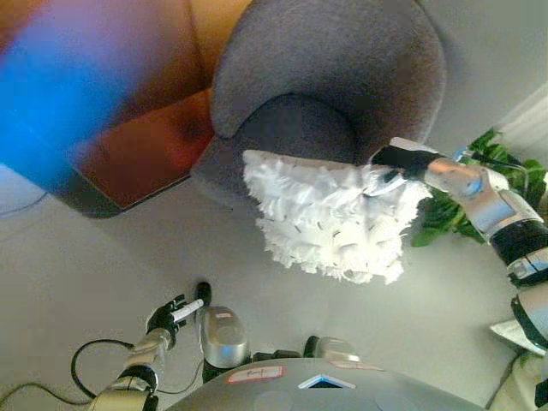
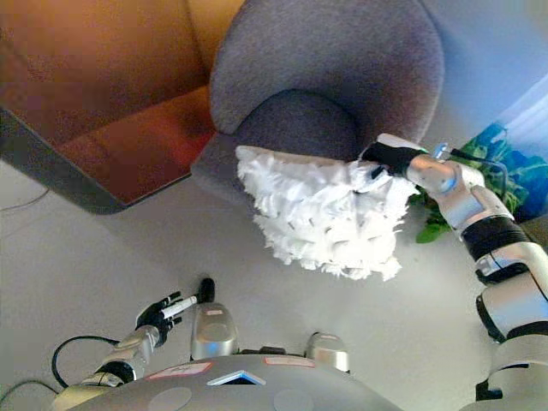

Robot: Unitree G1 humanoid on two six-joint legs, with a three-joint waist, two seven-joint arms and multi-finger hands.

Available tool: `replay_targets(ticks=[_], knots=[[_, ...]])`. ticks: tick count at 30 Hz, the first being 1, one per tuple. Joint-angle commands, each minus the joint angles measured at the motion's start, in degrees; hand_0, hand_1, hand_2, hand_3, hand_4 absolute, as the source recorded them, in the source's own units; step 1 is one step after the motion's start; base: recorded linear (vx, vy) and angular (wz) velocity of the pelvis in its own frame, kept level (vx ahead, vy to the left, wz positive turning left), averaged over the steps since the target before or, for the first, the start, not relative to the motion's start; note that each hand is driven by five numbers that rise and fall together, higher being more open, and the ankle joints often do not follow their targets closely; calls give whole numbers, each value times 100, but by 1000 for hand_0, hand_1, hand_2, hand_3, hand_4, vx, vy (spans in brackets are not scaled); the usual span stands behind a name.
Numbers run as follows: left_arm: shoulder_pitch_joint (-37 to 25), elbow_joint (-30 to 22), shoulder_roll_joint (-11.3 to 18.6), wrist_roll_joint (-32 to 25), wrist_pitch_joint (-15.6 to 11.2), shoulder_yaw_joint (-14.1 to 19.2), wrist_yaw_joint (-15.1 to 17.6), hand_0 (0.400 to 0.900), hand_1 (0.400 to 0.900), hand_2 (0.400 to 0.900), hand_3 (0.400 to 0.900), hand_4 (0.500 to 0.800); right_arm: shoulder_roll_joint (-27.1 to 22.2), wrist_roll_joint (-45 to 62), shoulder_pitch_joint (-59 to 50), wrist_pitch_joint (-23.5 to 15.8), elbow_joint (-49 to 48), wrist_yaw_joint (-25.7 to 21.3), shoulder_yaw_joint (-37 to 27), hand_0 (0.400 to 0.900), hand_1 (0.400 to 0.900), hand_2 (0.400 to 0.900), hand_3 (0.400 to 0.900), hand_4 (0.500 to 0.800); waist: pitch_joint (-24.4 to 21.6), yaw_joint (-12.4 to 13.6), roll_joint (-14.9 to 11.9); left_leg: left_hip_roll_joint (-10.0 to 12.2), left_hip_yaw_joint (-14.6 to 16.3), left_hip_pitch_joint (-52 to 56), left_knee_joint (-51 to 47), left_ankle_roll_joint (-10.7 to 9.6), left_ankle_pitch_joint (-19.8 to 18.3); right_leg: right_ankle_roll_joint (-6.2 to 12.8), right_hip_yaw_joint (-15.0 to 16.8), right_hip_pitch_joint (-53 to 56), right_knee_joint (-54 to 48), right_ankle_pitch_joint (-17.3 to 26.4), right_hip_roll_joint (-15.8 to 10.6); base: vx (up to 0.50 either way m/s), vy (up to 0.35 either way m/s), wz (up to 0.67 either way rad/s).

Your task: Pick up the pillow and put it on the sofa.

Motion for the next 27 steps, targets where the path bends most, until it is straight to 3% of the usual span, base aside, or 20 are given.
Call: replay_targets(ticks=[1,3,4,5,6,7,8,10,11,12,13,15,16,20,23,24,26,27], knots=[[-234,167,275,355,-316,-248,20,900,900,900,900,800,-53,325,-631,-354,-123,-336,-902,400,400,400,400,500,-404,353,-56,-782,-8,-919,-312,410,826,-338,-320,458,712,-338,153,397,199,-23],[-329,194,324,407,-278,-232,124,900,900,900,900,800,29,368,-560,-489,-138,-431,-987,400,400,400,400,500,-371,332,-125,-815,-165,-975,182,547,457,-271,-110,435,962,-435,-18,367,172,-28],[-387,170,402,354,-233,-223,180,900,900,900,900,800,24,332,-512,-587,-177,-436,-1053,400,400,400,400,500,-351,267,-144,-685,-211,-1242,869,470,393,-287,-51,501,1005,-545,-75,371,129,-23],[-463,107,484,340,-137,-216,183,900,900,900,900,800,-30,436,-487,-715,-222,-429,-1069,400,400,400,400,500,-344,218,-226,-625,-133,-1318,1337,600,-20,-234,-3,539,977,-481,-224,370,115,-21],[-541,99,537,362,-111,-219,187,900,900,900,900,800,-50,410,-482,-815,-214,-449,-1077,400,400,400,400,500,-351,215,-261,-566,-125,-1373,1553,639,-175,-206,4,565,964,-430,-316,402,123,-27],[-598,80,575,294,-137,-257,233,900,900,900,900,800,-102,471,-528,-956,-153,-439,-1099,400,400,400,400,500,-363,225,-270,-450,-191,-1452,1778,540,-231,-162,-36,588,958,-349,-442,459,135,-26],[-621,54,643,238,-96,-229,222,900,900,900,900,800,-148,600,-584,-1026,-125,-386,-1134,400,400,400,400,500,-385,259,-316,-444,-231,-1488,1918,616,-397,-57,-61,661,914,-136,-569,474,146,-23],[-618,9,715,231,-51,-182,189,900,900,900,900,800,-177,727,-609,-987,-130,-294,-1192,400,400,400,400,500,-456,308,-415,-588,-153,-1399,1886,753,-561,80,-70,694,991,710,-783,367,155,-14],[-610,-42,737,235,-2,-197,145,900,900,900,900,800,-187,709,-619,-928,-150,-231,-1225,400,400,400,400,500,-482,337,-426,-684,-35,-1183,1728,809,-577,144,-92,523,1405,1436,-1043,328,222,1],[-594,-61,728,311,0,-230,88,900,900,900,900,800,-183,656,-624,-901,-153,-201,-1231,400,400,400,400,500,-479,337,-361,-762,16,-959,1525,915,-606,143,-23,273,1877,1692,-1172,330,258,11],[-577,-61,710,408,-19,-270,32,900,900,900,900,800,-182,629,-632,-885,-141,-167,-1225,400,400,400,400,500,-472,320,-298,-831,48,-792,1361,1015,-623,120,106,99,2209,1740,-1143,348,252,32],[-514,-44,680,465,-86,-422,13,900,900,900,900,800,-182,749,-715,-727,-155,-158,-1106,400,400,400,400,500,-476,184,-257,-1042,147,-320,862,1201,-615,83,466,-362,2558,1708,-580,361,151,51],[-493,-35,679,489,-93,-446,33,900,900,900,900,800,-183,815,-797,-667,-145,-144,-1023,400,400,400,400,500,-495,136,-279,-1126,229,-103,624,1222,-592,60,408,-543,2476,1748,-465,337,19,40],[-444,-5,613,630,-108,-372,113,900,900,900,900,800,-254,999,-1206,-604,27,-72,-776,400,400,400,400,500,-506,-67,-333,-1263,345,644,-173,1198,-537,-52,198,-1107,1418,1702,-217,302,-130,38],[-301,-55,562,548,-85,-309,179,900,900,900,900,800,-379,1027,-1359,-710,175,27,-784,400,400,400,400,500,-486,-247,-430,-1262,281,994,-441,1143,-651,-10,266,-1669,642,2057,-220,245,-245,53],[-275,-59,557,499,-96,-274,198,900,900,900,900,800,-420,1049,-1445,-811,296,75,-772,400,400,400,400,500,-460,-257,-464,-1235,230,1069,-442,1128,-729,-10,250,-1749,395,2034,-219,179,-257,44],[-248,-12,569,494,-126,-250,190,900,900,900,900,800,-462,1149,-1520,-823,455,149,-830,400,400,400,400,500,-445,-231,-460,-1167,72,1004,-354,1160,-826,-106,289,-1623,423,1571,-113,154,-219,42],[-139,-61,543,377,-134,-194,277,900,900,900,900,800,-489,1266,-1528,-740,415,173,-829,400,400,400,400,500,-442,-196,-523,-1217,-49,1024,-352,1167,-830,-130,363,-1567,489,1672,-35,173,-213,31]])
